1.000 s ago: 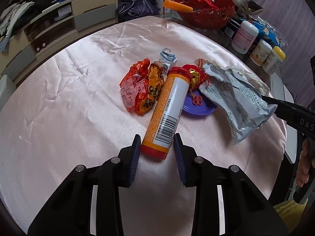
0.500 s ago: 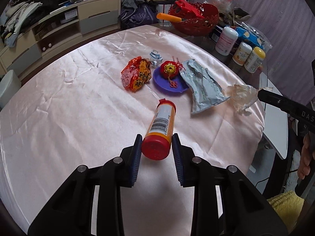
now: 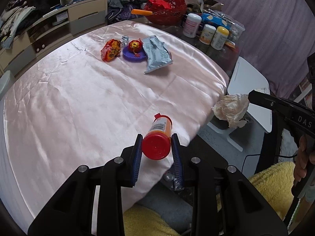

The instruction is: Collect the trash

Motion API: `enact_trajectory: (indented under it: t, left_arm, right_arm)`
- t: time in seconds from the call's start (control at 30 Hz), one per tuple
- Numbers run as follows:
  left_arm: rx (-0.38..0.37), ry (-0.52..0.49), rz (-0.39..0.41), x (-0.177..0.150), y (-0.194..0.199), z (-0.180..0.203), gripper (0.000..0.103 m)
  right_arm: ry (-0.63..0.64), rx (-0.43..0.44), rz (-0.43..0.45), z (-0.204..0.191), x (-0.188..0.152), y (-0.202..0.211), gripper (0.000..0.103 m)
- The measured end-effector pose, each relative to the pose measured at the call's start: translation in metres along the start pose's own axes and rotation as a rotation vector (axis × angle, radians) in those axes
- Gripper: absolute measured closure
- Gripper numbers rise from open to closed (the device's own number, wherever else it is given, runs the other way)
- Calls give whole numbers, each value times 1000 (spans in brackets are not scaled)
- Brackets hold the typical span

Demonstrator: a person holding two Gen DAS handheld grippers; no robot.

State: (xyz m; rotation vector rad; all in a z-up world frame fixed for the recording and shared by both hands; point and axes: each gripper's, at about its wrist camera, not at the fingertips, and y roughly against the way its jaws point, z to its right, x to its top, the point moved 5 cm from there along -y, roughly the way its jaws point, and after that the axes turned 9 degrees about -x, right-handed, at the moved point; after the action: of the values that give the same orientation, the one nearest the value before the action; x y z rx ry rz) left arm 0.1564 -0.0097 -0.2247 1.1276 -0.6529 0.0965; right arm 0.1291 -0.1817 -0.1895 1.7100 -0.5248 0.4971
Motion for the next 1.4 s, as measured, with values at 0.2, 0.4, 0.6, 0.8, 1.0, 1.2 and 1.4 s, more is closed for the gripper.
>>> enact_trajectory:
  t: [0.2, 0.4, 0.6, 0.8, 1.0, 1.2, 1.4]
  left_arm:
    - [-46, -51, -35, -30, -2, 43, 76]
    - [-81, -64, -90, -55, -19, 70, 77]
    - [-85, -57, -159, -70, -47, 78, 77]
    - [-82, -31, -236, -85, -76, 72, 77]
    - [-97, 6, -280, -92, -92, 64, 77]
    - [-108, 21, -303, -92, -98, 61, 72]
    - [-89, 27, -283, -86, -90, 54, 55]
  right_arm:
    - [-39, -8, -31, 13, -41, 16, 101]
    - [-65, -27, -66, 29, -72, 18, 101]
    - [-89, -41, -138, 42, -99, -5, 101]
    - [-107, -36, -225, 45, -122, -33, 101]
    - [-86, -26, -293, 41, -128, -51, 97]
    - [-89, -25, -344, 40, -129, -61, 96]
    - [-119, -35, -342, 48, -123, -61, 57]
